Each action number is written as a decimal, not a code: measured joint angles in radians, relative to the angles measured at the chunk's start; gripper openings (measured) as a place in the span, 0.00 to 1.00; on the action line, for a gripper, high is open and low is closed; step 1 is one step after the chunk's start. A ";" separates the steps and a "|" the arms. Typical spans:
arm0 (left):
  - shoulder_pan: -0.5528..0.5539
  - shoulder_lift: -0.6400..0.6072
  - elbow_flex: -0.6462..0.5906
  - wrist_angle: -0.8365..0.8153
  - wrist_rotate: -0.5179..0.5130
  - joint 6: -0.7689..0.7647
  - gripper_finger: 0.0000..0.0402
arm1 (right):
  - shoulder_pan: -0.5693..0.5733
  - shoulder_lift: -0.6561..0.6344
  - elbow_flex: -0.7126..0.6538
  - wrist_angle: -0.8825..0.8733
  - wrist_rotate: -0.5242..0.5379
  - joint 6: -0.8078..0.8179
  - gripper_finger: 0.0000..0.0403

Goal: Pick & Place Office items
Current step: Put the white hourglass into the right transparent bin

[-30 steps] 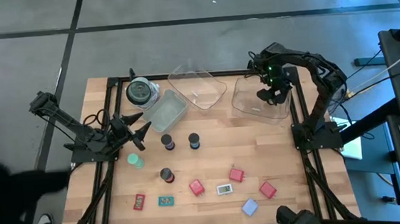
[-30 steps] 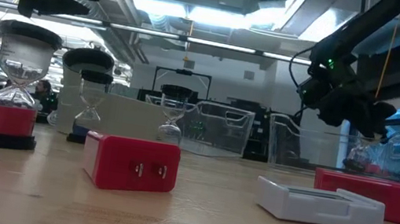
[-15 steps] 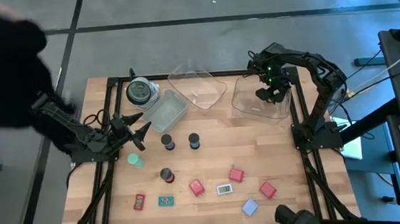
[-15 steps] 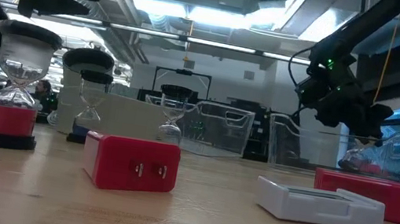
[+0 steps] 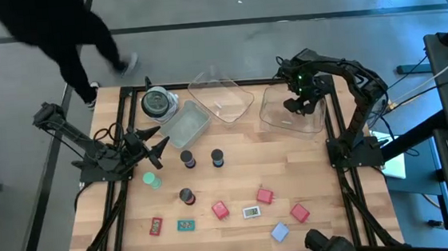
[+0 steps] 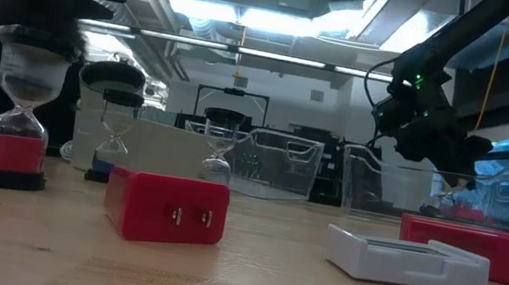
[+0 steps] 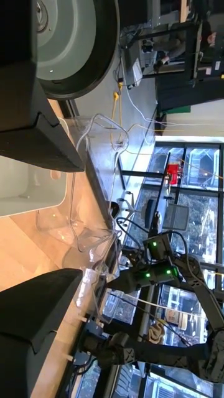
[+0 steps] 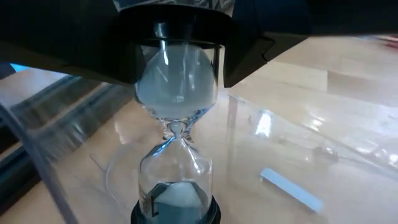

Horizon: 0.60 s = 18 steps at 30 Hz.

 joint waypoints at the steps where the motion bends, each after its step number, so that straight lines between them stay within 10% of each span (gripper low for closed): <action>1: 0.000 0.000 0.000 0.000 0.000 0.000 0.66 | 0.000 0.000 0.000 0.003 0.000 0.000 0.54; 18: 0.000 0.000 0.000 -0.002 -0.001 0.010 0.66 | 0.009 0.071 0.000 0.001 0.005 -0.071 0.54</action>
